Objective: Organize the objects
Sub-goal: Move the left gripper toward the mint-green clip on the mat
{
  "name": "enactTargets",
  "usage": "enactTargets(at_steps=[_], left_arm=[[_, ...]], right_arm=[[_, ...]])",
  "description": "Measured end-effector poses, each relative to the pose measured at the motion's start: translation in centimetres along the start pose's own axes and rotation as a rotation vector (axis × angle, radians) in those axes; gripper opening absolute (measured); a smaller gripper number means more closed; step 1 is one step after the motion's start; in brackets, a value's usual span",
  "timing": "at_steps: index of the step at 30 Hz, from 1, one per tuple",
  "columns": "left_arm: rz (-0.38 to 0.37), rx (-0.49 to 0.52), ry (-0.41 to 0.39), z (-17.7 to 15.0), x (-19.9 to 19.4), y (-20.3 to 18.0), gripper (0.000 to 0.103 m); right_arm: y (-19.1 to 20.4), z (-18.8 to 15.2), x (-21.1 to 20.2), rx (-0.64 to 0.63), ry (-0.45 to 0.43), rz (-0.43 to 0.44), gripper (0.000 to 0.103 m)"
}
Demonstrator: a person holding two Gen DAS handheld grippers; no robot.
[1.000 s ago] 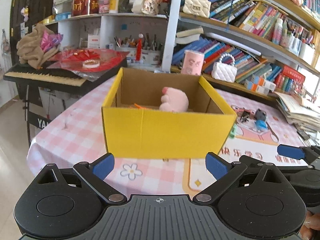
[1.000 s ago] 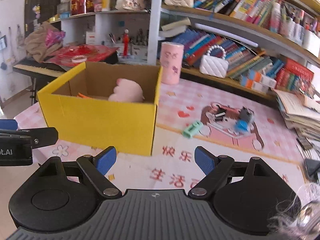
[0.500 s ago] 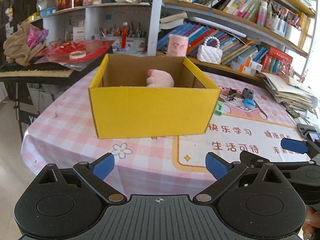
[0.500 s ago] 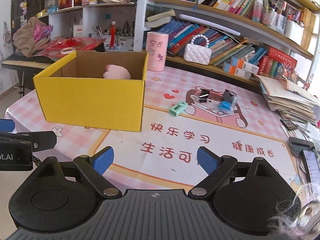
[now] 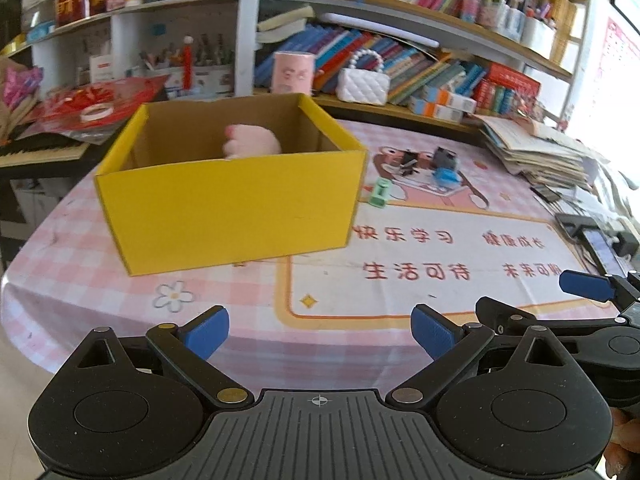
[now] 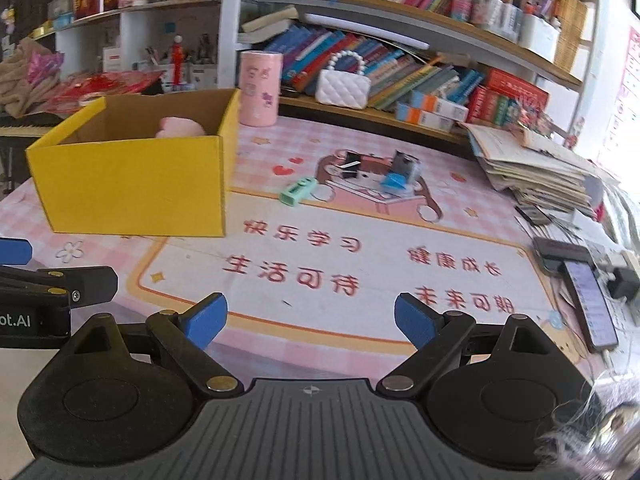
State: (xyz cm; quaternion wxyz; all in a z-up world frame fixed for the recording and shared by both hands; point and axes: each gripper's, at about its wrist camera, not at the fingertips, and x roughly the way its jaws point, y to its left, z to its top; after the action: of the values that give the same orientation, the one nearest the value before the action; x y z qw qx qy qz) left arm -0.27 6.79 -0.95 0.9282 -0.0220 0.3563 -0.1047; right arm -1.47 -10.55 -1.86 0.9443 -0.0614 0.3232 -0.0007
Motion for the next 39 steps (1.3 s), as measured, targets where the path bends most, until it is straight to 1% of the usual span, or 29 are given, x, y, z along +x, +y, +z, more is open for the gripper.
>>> enactTargets(at_steps=[12, 23, 30, 39], left_arm=[[-0.053, 0.066, 0.017, 1.1, 2.0, -3.8, 0.099], [-0.079, 0.096, 0.04, 2.9, 5.1, -7.1, 0.099], [-0.066, 0.075, 0.045, 4.4, 7.4, -8.6, 0.099], [-0.049, 0.05, 0.035, 6.9, 10.7, -11.0, 0.099]], right_arm=[[-3.8, -0.5, 0.4, 0.063, 0.023, -0.065, 0.091], [-7.7, 0.3, 2.7, 0.096, 0.052, -0.097, 0.091], [-9.8, 1.6, 4.9, 0.082, 0.064, -0.088, 0.091], [-13.3, 4.2, 8.4, 0.048, 0.05, -0.06, 0.091]])
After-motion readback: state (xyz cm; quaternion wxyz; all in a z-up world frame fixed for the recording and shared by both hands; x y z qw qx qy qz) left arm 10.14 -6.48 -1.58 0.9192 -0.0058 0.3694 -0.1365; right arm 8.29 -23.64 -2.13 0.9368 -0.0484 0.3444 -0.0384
